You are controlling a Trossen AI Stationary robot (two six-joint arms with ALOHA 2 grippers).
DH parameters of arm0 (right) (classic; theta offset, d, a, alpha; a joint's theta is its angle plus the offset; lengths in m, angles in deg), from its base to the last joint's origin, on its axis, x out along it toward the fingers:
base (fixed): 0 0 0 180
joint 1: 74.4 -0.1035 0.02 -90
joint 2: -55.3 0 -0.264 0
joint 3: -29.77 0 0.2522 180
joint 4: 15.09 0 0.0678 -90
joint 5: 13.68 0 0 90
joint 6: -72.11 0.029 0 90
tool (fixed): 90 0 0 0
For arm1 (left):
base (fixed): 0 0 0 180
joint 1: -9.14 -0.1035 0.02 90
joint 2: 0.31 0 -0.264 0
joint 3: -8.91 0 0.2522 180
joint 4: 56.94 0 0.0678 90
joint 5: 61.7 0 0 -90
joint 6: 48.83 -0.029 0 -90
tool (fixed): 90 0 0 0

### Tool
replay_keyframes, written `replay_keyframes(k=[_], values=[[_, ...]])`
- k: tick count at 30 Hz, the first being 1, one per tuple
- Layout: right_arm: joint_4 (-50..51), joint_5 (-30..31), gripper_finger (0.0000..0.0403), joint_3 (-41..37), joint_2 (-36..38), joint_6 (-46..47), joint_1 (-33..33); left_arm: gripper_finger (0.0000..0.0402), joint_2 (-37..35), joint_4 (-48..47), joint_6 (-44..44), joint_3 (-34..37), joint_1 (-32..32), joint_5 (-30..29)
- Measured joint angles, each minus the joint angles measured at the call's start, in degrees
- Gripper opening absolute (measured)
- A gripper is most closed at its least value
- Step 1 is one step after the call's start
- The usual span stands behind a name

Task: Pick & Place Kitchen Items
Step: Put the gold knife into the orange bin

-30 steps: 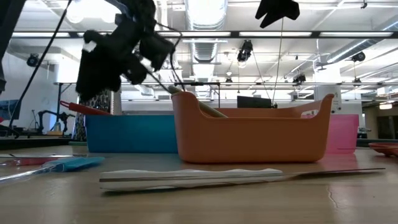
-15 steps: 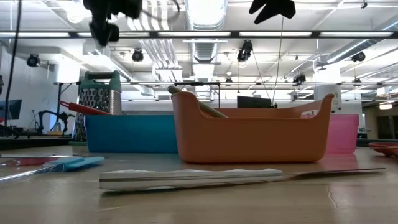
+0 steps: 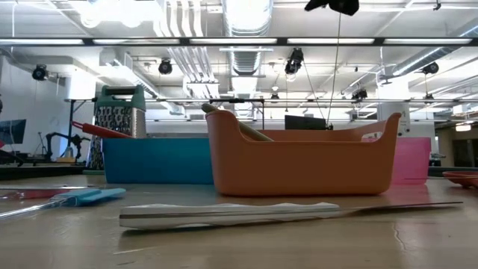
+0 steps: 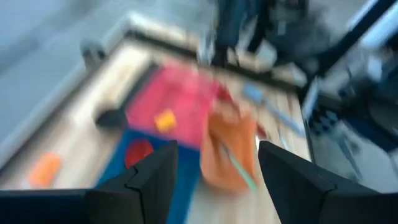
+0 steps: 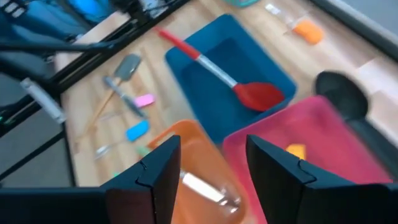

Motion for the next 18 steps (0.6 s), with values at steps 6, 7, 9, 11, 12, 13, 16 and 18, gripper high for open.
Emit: replay_keyframes(k=[6,7,9,11,12,13,16,18], values=[[4.01,0.16,0.0156,-1.47,0.00,8.33,-7.25,0.0229,-7.53,14.86,-3.53,7.53,0.00,-5.41],[5.27,0.20,0.0154,-2.09,0.00,10.31,-8.51,0.0229,-8.67,17.49,-4.13,9.22,0.00,-6.08],[8.21,0.20,0.0150,-3.55,0.00,14.69,-11.20,0.0229,-10.76,22.24,-5.12,12.54,0.00,-6.58],[11.39,0.17,0.0145,-5.07,0.00,19.26,-14.03,0.0229,-12.58,27.29,-5.75,16.19,0.00,-6.84],[12.98,0.12,0.0143,-5.88,0.00,21.64,-15.51,0.0229,-13.37,29.53,-6.00,17.90,0.00,-6.88],[14.21,0.05,0.0142,-6.77,0.00,24.09,-17.09,0.0229,-14.12,31.84,-6.11,19.72,0.00,-6.88],[17.33,-0.09,0.0137,-9.72,0.00,31.80,-21.86,0.0229,-15.44,37.45,-6.13,24.40,0.00,-6.87],[17.66,-0.47,0.0137,-11.69,0.00,36.18,-25.19,0.0229,-15.87,40.23,-6.13,26.95,0.00,-6.95]])
